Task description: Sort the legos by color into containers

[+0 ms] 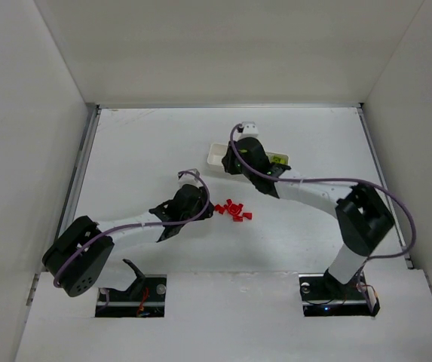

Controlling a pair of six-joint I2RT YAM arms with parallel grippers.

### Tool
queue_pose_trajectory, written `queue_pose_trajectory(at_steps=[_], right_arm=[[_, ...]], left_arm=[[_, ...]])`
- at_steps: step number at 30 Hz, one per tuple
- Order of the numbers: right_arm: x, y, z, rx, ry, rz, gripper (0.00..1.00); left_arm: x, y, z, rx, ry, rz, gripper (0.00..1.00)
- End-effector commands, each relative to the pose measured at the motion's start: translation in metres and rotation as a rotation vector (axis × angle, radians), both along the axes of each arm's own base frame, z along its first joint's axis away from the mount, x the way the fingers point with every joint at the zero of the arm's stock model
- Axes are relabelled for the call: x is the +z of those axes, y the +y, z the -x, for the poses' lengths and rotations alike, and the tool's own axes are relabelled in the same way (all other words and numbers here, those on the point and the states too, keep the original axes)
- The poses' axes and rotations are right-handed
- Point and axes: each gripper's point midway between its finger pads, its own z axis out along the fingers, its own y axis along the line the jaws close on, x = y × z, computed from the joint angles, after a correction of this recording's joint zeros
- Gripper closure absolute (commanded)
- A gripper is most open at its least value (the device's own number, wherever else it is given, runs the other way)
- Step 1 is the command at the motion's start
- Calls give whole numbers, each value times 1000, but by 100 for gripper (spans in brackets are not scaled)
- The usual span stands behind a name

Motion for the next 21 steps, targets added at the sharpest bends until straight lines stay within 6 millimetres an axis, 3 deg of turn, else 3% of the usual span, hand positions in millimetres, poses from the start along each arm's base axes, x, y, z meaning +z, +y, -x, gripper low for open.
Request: queue_pose_trajectory(at_steps=[1, 6, 11, 15, 18, 21], right_arm=[[10, 20, -38, 34, -67, 11, 77], [-3, 31, -73, 8, -53, 37, 72], [0, 37, -78, -5, -58, 19, 48], [18, 26, -64, -19, -91, -2, 42], [22, 19, -39, -5, -92, -19, 51], [14, 13, -6, 17, -74, -41, 62]], left_arm=[[6, -4, -4, 0, -28, 38, 66], [4, -2, -6, -4, -40, 13, 67], [-2, 2, -9, 7, -33, -19, 68], [-9, 2, -8, 2, -23, -53, 71], [-17, -1, -8, -11, -8, -80, 74], [-21, -5, -9, -24, -5, -99, 74]])
